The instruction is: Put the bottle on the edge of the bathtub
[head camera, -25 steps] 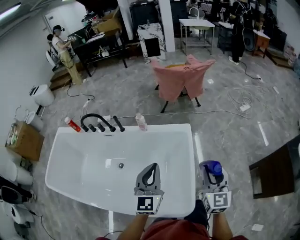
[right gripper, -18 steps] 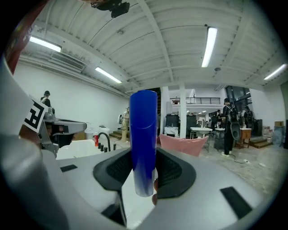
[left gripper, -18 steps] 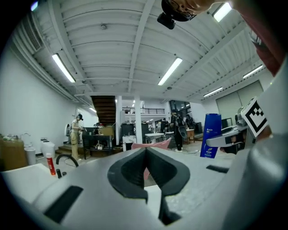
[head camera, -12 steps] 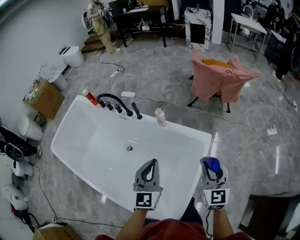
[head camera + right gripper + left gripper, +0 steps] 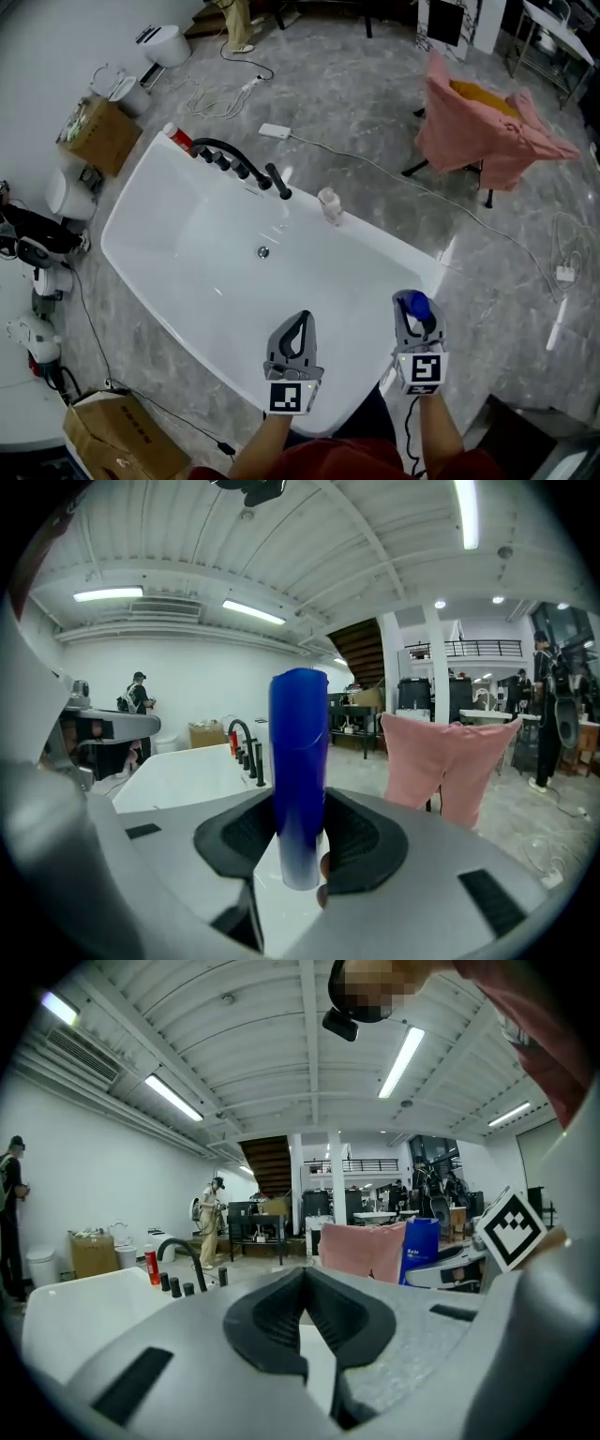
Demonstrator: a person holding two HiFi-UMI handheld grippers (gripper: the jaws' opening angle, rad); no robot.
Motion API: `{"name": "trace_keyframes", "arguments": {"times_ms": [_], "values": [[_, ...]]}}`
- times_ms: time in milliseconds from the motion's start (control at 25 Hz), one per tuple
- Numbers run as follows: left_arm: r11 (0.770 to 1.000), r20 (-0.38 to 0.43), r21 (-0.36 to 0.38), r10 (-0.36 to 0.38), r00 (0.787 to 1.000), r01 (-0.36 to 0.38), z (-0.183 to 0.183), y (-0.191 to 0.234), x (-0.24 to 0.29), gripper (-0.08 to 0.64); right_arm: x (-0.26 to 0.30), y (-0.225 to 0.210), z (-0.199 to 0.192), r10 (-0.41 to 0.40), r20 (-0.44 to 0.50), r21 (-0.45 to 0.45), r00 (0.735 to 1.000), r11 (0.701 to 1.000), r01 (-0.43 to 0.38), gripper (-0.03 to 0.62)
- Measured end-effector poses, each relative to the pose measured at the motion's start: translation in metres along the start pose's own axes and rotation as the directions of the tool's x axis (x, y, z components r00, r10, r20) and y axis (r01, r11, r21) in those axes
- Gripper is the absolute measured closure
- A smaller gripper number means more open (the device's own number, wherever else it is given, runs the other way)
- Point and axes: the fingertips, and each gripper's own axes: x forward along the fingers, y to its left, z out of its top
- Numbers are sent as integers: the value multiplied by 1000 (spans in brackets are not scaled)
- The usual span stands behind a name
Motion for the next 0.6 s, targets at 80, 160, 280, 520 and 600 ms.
{"name": "trace_keyframes", "arguments": {"times_ms": [80, 160, 280, 520, 600], "values": [[1000, -25, -15, 15, 1000, -15, -16, -2, 12, 555, 30, -10, -18, 14, -27, 17, 1000, 1000, -13, 443], [999, -46, -20, 29, 999, -30, -33, -3, 25, 555, 60, -19, -34, 30, -48, 13, 998, 999, -29, 443], [998, -61, -34, 52, 997, -54, -54, -4, 43, 555, 103, -27, -58, 53, -70, -8, 996, 999, -54, 443], [995, -80, -35, 93, 992, -96, -79, -2, 69, 555, 179, -36, -92, 99, -89, -61, 991, 993, -105, 443], [992, -99, -42, 115, 988, -120, -85, 0, 75, 555, 202, -36, -97, 114, -88, -71, 990, 990, -121, 443]]}}
